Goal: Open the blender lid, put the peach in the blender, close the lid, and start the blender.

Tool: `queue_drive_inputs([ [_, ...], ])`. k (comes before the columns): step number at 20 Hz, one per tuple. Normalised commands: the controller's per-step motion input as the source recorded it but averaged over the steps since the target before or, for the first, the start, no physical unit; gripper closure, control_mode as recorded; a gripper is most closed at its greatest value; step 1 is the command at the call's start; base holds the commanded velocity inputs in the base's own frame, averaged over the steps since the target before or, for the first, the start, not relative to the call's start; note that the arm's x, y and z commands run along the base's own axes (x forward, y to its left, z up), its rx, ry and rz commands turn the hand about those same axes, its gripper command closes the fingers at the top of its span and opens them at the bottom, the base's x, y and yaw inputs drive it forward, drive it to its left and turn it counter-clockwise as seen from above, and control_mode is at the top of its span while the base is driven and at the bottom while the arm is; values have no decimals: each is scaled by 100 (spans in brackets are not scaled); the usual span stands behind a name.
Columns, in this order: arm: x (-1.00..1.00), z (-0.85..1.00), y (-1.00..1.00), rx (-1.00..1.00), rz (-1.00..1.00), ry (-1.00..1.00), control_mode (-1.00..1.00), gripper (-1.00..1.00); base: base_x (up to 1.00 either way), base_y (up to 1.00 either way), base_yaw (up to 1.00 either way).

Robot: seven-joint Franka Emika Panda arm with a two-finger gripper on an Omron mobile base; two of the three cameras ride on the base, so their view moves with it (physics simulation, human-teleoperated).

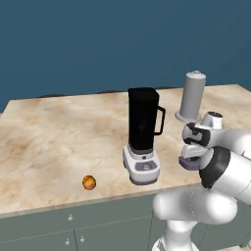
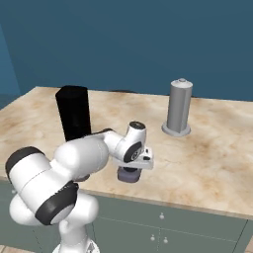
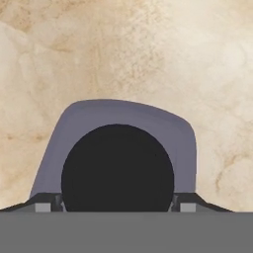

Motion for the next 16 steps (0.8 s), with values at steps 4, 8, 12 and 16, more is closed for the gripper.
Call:
queue_drive_inputs([
  [4,1,-21,18,0,0,1,-100,100,0,0,0],
  [8,-15,-7,33,0,-5,0,-100,-100,0,0,0],
  [12,-44,0,10,0,-10,-1,-100,-100,0,0,0],
  [16,-42,9,8,0,-9,-2,-100,-100,0,0,0],
])
